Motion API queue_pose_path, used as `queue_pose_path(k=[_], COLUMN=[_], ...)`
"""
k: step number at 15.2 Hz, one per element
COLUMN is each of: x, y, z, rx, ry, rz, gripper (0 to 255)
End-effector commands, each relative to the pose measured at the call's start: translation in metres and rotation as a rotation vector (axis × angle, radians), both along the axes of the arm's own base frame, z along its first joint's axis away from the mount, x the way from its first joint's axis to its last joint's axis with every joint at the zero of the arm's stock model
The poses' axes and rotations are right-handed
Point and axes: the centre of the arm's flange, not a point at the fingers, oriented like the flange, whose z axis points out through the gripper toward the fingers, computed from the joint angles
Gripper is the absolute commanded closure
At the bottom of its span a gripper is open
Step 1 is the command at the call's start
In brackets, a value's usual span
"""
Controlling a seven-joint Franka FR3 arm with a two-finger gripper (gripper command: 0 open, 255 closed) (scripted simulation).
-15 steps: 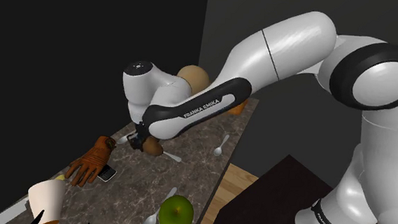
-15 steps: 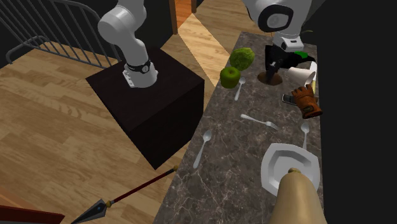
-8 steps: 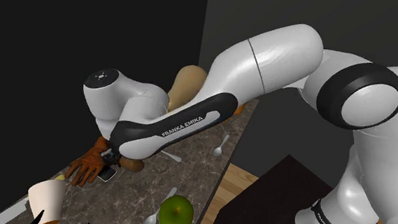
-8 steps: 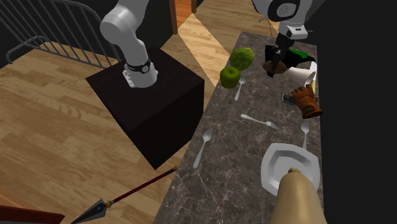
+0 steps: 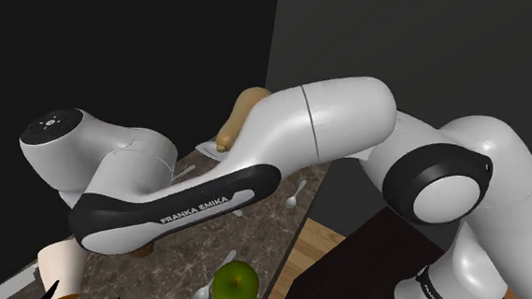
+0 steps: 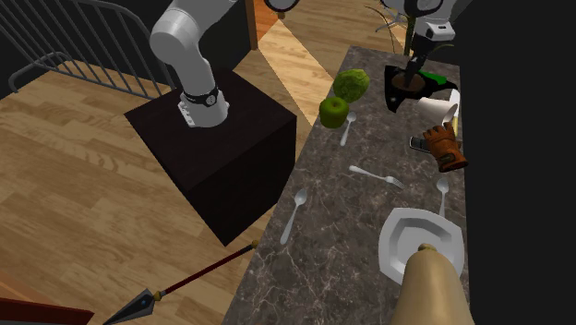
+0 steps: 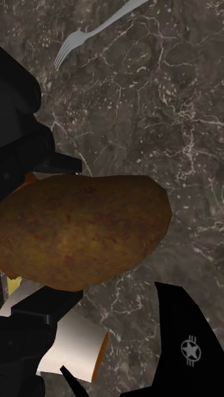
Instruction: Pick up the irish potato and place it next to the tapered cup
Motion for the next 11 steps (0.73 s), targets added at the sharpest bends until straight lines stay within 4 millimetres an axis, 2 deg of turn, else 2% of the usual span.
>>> queue_pose_path(k=[1,11], x=[-0.012,-0.012], y=[0.029,0.029], z=[-0.003,-0.055], rx=[-0.001,-0.001], ry=[0.000,0.000], rz=[-0.002,-0.002], gripper=[255,255])
